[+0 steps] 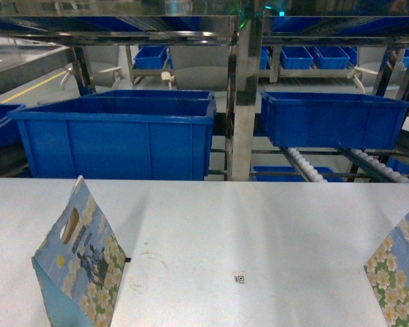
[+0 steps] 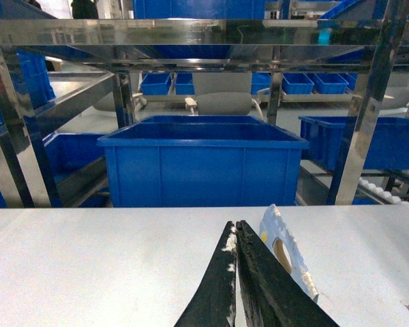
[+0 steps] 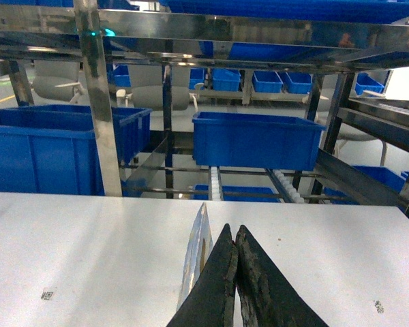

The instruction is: Move flower gift bag to table near conveyor

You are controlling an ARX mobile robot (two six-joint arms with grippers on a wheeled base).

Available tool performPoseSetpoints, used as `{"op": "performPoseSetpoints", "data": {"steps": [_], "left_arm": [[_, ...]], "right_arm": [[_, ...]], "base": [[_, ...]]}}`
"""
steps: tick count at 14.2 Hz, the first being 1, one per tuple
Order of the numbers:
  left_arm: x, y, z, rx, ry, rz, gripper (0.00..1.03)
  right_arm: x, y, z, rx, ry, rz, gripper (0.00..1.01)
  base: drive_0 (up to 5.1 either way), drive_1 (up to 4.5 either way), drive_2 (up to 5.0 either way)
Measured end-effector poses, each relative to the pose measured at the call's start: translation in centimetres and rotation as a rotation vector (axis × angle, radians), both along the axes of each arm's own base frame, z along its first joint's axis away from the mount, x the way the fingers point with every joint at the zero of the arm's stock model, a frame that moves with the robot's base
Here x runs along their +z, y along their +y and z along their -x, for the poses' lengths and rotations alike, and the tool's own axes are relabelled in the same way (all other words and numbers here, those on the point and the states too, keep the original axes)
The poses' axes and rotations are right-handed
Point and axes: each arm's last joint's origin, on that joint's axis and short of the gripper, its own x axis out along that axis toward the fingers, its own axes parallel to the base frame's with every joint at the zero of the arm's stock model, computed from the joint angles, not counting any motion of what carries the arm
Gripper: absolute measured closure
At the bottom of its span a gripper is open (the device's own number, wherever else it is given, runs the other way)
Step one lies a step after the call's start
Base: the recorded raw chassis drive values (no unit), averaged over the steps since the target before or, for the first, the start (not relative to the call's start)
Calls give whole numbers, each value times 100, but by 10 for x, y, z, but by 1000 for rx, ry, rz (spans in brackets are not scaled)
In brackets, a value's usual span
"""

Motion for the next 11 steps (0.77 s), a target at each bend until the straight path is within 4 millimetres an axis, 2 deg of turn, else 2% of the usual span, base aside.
{"op": "performPoseSetpoints", "data": {"steps": [8, 9, 10, 11], "left_arm": [[0, 0, 0, 0, 0, 0, 101], [0, 0, 0, 0, 0, 0, 101], [0, 0, 0, 0, 0, 0, 98], [0, 0, 0, 0, 0, 0, 89]], "right_arm": [[0, 0, 0, 0, 3, 0, 99], [0, 0, 0, 0, 3, 1, 97], [0, 0, 0, 0, 3, 1, 90], [0, 0, 0, 0, 3, 1, 81]], "base": [[0, 0, 0], [0, 0, 0], [0, 0, 0], [0, 0, 0]]}}
